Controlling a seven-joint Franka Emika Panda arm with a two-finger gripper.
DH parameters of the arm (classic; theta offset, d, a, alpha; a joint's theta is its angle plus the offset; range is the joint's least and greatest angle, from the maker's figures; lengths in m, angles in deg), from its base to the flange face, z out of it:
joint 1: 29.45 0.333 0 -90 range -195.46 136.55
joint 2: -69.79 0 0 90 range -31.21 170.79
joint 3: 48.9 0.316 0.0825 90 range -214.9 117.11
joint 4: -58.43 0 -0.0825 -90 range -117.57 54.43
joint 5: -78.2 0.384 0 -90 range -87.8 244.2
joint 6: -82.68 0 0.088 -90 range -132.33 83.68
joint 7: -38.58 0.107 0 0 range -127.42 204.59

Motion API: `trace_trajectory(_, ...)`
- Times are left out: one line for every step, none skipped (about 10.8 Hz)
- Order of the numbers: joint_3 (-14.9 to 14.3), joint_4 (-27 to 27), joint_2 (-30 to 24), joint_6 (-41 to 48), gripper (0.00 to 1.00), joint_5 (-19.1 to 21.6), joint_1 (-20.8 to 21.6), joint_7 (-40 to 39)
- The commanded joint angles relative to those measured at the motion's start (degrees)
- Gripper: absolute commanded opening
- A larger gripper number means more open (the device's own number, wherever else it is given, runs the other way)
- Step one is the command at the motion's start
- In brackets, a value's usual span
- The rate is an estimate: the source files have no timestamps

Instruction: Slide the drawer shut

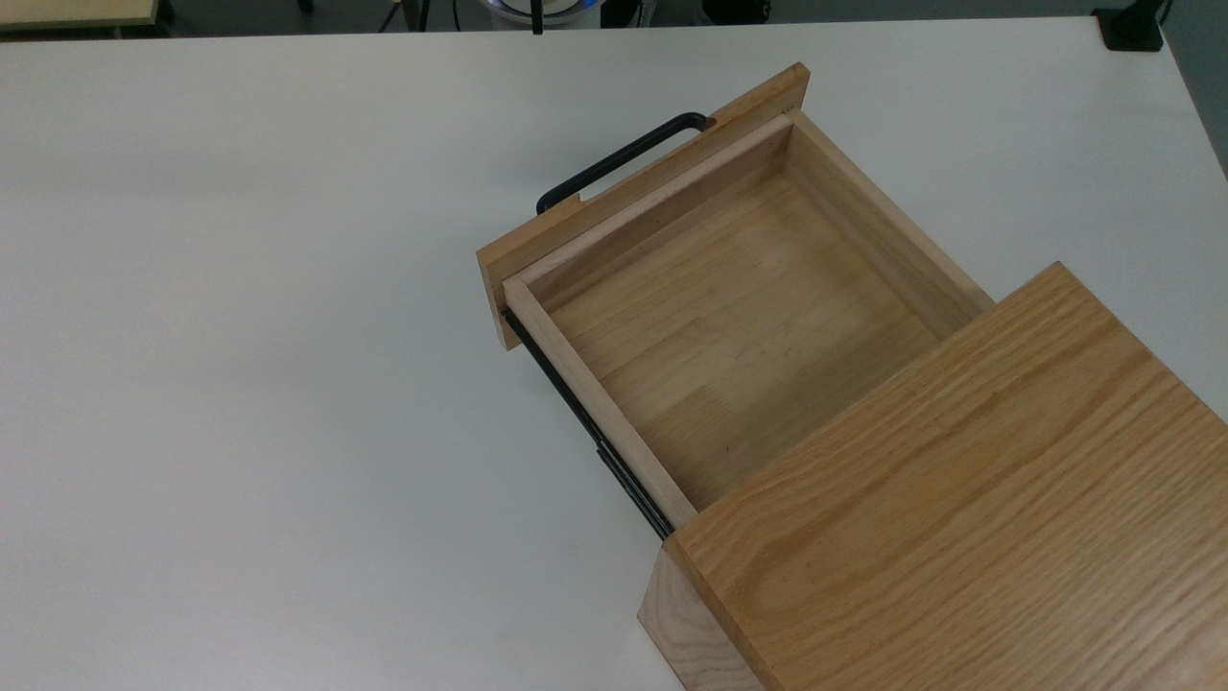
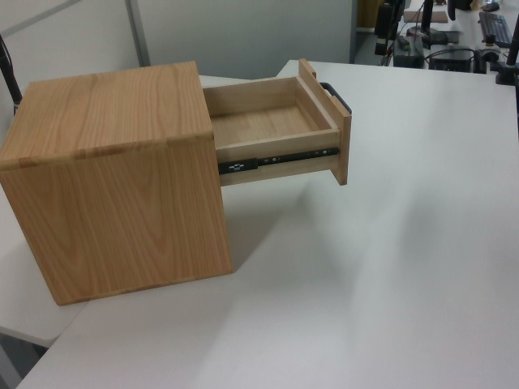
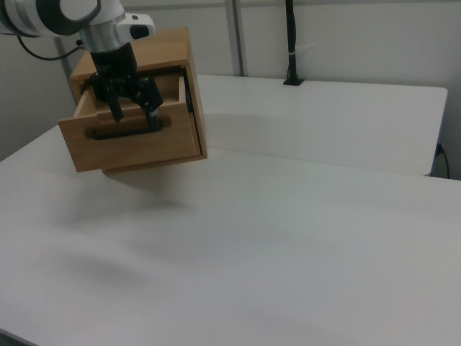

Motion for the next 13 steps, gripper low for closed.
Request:
trace_trajectory(-0.77,-0.52,-0.63,1.59,1.0,-1.05,1.11,-0.92)
trace_trajectory(-0.77,-0.52,-0.63,1.59,1.0,-1.05,1.11,-1.01)
trace_trajectory(-0.77,-0.52,-0.63,1.59,1.0,-1.05,1.11,-0.93)
trace_trajectory(-0.77,-0.52,-0.63,1.59,1.0,-1.05,1.11,-0.84)
trace_trajectory(-0.77,-0.52,-0.63,1.59,1.0,-1.05,1.11,-0.92)
trace_trajectory(-0.77,-0.52,-0.72,1.59,1.0,-1.05,1.03,-1.01)
trace_trajectory(-0.77,-0.52,-0.72,1.59,1.0,-1.05,1.02,-1.1)
trace_trajectory(-0.77,-0.52,-0.72,1.59,1.0,-1.05,1.02,-1.19)
trace_trajectory(-0.77,-0.61,-0.72,1.68,1.0,-1.05,1.02,-2.06)
trace_trajectory(-0.77,-0.61,-0.72,1.68,1.0,-1.05,1.02,-3.81)
trace_trajectory(-0.77,-0.61,-0.72,1.68,1.0,-1.05,0.94,-5.04)
trace_trajectory(-0.77,-0.61,-0.72,2.2,1.0,-1.22,0.85,-6.36)
trace_trajectory(-0.77,-0.61,-0.81,2.82,1.0,-1.23,0.67,-9.16)
